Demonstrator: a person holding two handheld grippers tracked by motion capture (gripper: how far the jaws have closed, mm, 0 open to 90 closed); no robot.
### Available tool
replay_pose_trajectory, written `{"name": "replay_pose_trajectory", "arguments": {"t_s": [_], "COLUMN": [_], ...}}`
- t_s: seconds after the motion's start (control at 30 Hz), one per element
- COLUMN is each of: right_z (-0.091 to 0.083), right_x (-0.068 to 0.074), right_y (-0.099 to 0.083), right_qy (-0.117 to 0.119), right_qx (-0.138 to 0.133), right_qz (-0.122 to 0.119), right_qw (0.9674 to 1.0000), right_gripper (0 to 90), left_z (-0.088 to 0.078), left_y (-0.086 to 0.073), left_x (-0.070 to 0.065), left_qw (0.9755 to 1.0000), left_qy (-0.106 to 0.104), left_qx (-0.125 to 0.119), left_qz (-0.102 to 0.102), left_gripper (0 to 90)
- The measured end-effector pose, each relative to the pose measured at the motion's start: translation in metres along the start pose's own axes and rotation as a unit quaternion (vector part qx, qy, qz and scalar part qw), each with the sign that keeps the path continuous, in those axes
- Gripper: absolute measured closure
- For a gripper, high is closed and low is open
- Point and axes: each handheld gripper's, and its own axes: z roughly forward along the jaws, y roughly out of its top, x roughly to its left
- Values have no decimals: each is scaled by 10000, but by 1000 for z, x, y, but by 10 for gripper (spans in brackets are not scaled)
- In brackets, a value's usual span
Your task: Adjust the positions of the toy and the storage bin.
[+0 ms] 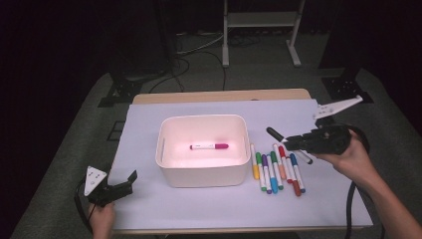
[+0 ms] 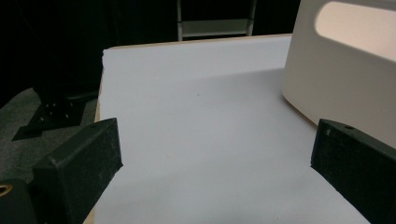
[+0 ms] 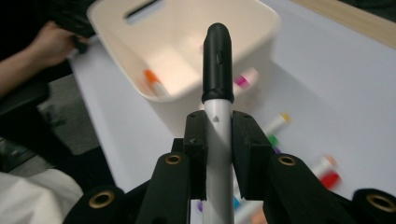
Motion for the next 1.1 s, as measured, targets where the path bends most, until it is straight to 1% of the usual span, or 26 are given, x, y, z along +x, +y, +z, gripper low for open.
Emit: {"name": "replay_pose_trajectory", "arguments": {"t_s": [0.03,0.07,0.1,0.2,0.3,0.37,0.47,0.5,0.53,0.6,0.63,0.67,0.7,0.8,0.87,0.9,0.97,1.0,1.03,1.1], "right_z": [3,7,11,26,44,61,85,92,108,122,122,135,141,157,166,171,180,180,184,192], "right_x": [7,13,20,35,49,60,69,71,74,76,76,76,76,74,72,71,69,69,69,68], "right_y": [13,22,34,57,75,86,98,101,106,110,110,113,113,116,117,118,118,118,118,118], "right_qy": [132,209,335,528,747,926,1125,1154,1261,1319,1319,1393,1415,1513,1607,1665,1693,1693,1705,1777], "right_qx": [15,39,81,197,342,453,590,650,744,874,874,982,1033,1138,1226,1277,1379,1379,1441,1531], "right_qz": [-148,-267,-416,-698,-969,-1175,-1384,-1407,-1449,-1469,-1469,-1509,-1505,-1494,-1472,-1473,-1495,-1495,-1470,-1486], "right_qw": [9998,9994,9985,9960,9919,9877,9822,9811,9786,9764,9764,9737,9730,9705,9682,9666,9643,9643,9636,9607], "right_gripper": [762,762,762,762,762,762,762,762,762,762,762,762,762,762,762,762,762,762,762,762], "left_z": [0,0,0,0,0,0,1,1,1,1,1,1,1,1,1,1,1,1,1,1], "left_y": [0,0,0,0,0,0,0,0,0,0,0,0,0,0,0,0,0,0,0,0], "left_x": [0,0,0,0,0,0,0,1,0,1,1,1,1,1,1,1,1,1,1,1], "left_qw": [10000,10000,10000,10000,10000,10000,10000,10000,10000,10000,10000,10000,10000,10000,10000,10000,10000,10000,10000,10000], "left_qy": [0,1,-3,-11,-16,-20,-29,-32,-34,-34,-34,-36,-38,-42,-48,-49,-46,-46,-43,-46], "left_qx": [3,6,9,19,13,13,19,24,23,27,27,24,24,17,17,18,20,22,20,23], "left_qz": [-4,-6,-3,-2,-13,-15,-20,-18,-20,-9,-9,-18,-18,-19,-15,-18,-21,-23,-31,-31], "left_gripper": [6,6,6,6,5,5,5,5,5,5,5,5,6,5,5,6,5,5,5,5]}}
